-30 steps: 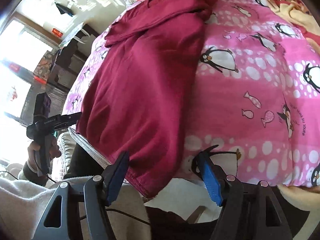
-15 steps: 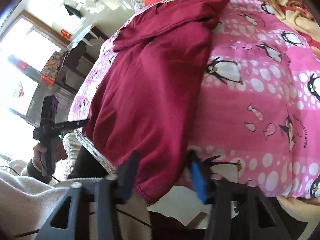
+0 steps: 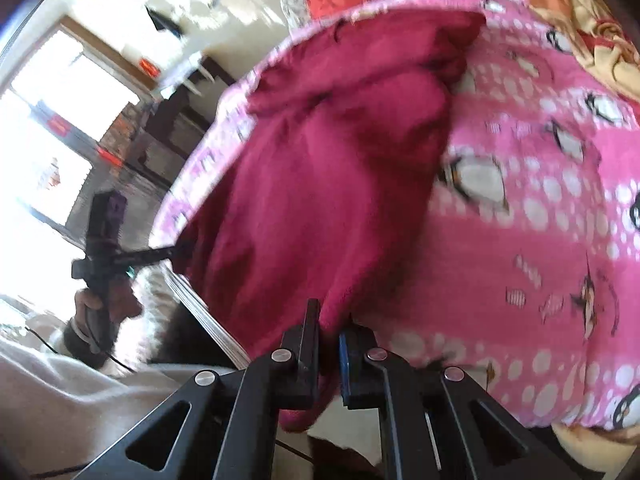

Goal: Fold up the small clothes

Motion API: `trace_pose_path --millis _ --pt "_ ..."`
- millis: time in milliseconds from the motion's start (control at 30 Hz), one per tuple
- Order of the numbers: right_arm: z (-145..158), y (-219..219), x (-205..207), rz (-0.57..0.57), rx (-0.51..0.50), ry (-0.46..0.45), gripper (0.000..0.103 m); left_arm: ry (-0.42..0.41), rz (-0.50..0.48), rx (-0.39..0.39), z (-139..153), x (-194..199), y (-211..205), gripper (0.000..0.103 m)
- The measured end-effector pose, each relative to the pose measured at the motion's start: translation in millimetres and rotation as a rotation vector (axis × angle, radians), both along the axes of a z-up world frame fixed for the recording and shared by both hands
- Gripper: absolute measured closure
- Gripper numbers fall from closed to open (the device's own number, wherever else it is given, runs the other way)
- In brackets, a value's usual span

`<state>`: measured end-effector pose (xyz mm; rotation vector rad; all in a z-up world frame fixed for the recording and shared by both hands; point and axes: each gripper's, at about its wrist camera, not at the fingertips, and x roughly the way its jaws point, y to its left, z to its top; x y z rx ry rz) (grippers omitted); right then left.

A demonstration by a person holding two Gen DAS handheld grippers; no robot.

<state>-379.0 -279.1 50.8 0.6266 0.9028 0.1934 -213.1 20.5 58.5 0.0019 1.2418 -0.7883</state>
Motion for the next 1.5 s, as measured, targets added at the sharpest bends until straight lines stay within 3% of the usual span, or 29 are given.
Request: trace_pose_path --millis 167,367,567,667,833,867,933,967,1000,1100,1200,1333,1400,1500 --pt "30 -27 16 -0.074 0.064 -0.156 0.096 -0.041 0.062 -0.103 33 37 -5 0.095" --pt "52 -60 55 -0.167 0.078 -0.272 0.096 -0.147 0.077 -0.154 67 78 -37 0.095" --pt "70 -101 120 -0.213 0.045 -0.269 0.096 -0.235 0.105 -0.169 88 146 -75 0.095" --pt "71 -127 154 -0.255 0.021 -0.249 0.096 -0.271 0.142 -0.134 83 184 -98 0.095" --pt "50 -174 212 -0.403 -0.028 -0.16 0.096 -0.231 0.185 -0.122 65 250 -126 0.094" --pt "51 -178 216 -0.402 -0.042 -0.159 0.096 -0.211 0.197 -0.115 62 261 -129 0.09" --pt "56 -180 222 -0.384 -0.084 -0.13 0.083 -0.187 0.205 -0.087 60 271 -132 0.071" --pt "59 -178 219 -0.39 -0.114 -0.123 0.057 -0.2 0.215 -0.085 62 273 -130 0.053" --pt "64 -175 212 -0.403 -0.151 -0.134 0.046 -0.218 0.219 -0.095 66 272 -127 0.043" --pt "78 -166 186 -0.421 -0.24 -0.193 0.046 -0.262 0.228 -0.121 82 271 -114 0.033" --pt "81 -148 170 -0.358 -0.267 -0.229 0.049 -0.285 0.202 -0.139 89 260 -109 0.033" --pt "66 -116 201 -0.218 -0.339 -0.175 0.056 -0.302 0.169 -0.064 73 250 -122 0.033" --pt "62 -115 222 -0.223 -0.379 -0.172 0.056 -0.282 0.184 -0.024 56 255 -134 0.033" --pt "53 -140 257 -0.295 -0.333 -0.176 0.055 -0.237 0.223 -0.011 36 275 -147 0.033"
